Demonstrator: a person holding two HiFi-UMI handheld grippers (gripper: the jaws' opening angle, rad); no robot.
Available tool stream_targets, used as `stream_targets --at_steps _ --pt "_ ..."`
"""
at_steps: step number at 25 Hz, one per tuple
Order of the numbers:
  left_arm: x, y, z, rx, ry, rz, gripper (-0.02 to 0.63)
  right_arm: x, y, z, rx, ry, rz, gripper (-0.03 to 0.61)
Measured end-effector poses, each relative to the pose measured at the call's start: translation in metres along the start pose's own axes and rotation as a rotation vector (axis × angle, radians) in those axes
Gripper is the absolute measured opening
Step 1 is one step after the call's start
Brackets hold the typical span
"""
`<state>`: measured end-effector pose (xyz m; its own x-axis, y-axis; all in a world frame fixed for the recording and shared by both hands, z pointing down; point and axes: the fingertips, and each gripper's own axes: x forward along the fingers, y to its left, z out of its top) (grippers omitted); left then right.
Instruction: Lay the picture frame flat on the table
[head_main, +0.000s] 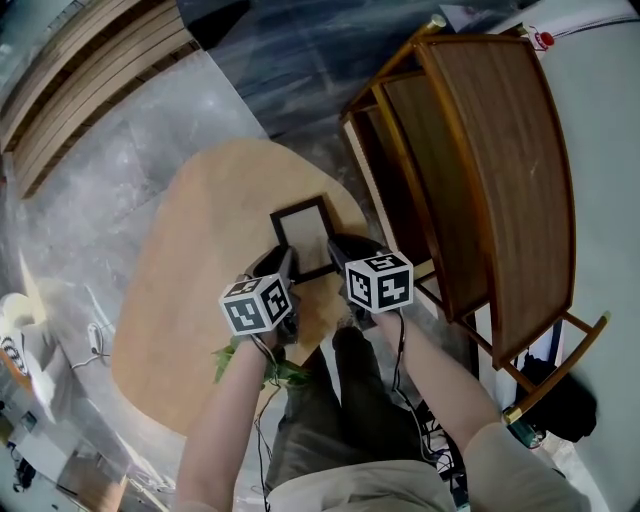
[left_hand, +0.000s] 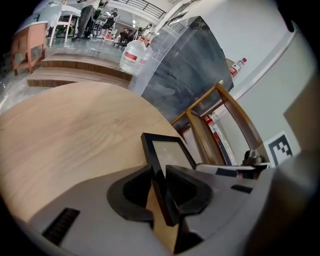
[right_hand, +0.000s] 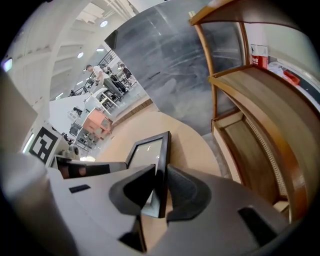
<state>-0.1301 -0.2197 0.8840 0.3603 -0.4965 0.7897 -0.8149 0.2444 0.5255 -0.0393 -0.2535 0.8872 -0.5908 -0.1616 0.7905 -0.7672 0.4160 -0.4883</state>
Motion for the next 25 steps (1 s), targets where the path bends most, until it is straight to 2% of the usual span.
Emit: stream_targets --at_steps 11,16,21,25 --pt "0.018 0.006 -0.014 0.013 0.037 0.033 0.095 0.017 -0.012 -0.021 0.003 0.004 0.002 0.074" --pt "0.019 0.005 -0.019 -0.037 0.049 0.038 0.133 0.013 -0.016 -0.022 0.033 -0.005 -0.013 0.097" --pt "0.002 -0.002 -0.007 0.001 0.004 0.072 0.133 -0.005 -0.013 -0.011 0.004 -0.017 -0.032 0.087" --pt "-0.031 -0.027 0.020 0.046 -0.091 0.061 0.133 -0.040 0.003 0.012 -0.046 -0.051 -0.026 0.066"
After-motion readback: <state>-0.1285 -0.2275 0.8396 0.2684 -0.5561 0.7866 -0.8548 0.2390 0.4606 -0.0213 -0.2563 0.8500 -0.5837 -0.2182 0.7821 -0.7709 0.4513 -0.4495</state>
